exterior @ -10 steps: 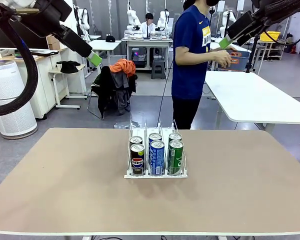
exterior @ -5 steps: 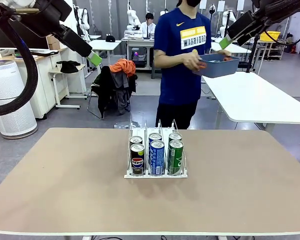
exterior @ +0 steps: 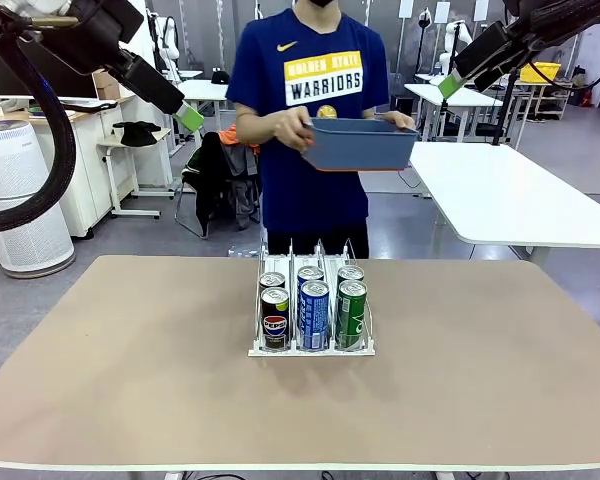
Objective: Fill the beverage cans into the dispenser.
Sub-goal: Pick up the Sprite handed by the human.
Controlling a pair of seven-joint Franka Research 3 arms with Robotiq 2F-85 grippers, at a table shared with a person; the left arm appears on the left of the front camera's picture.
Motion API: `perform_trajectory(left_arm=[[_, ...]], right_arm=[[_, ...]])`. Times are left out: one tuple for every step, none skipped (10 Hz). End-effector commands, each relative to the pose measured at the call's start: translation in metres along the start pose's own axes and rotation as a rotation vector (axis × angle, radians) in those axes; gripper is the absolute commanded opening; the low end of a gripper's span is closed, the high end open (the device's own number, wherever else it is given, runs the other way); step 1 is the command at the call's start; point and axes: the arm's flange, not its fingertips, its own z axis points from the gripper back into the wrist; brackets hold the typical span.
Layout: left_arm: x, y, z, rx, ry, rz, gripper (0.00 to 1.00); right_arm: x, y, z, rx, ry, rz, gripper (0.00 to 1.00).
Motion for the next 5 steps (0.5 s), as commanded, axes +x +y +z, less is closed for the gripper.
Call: perform_trajectory(left_arm=[[-0.0005,0.0013,0.0002,0.005,-0.005,0.008,1.00],[-0.0005,0.0013,0.0002,0.005,-0.005,0.008,1.00],[-0.0005,0.0013,0.0002,0.005,-0.005,0.008,1.00],[-0.0005,0.0013,0.0002,0.005,-0.005,0.008,1.00],[-0.0005,0.0013,0.0002,0.005,-0.005,0.008,1.00]], right_arm=[[-0.0015,0.0006,-0.0006,0.005,0.000,-0.003,1.00],[-0.0015,0.0006,-0.0006,0.005,0.000,-0.003,1.00],[-0.0015,0.0006,-0.0006,0.005,0.000,-0.003,1.00],[-0.0015,0.0006,-0.0006,0.005,0.000,-0.003,1.00],[-0.0015,0.0006,-0.0006,0.005,0.000,-0.003,1.00]])
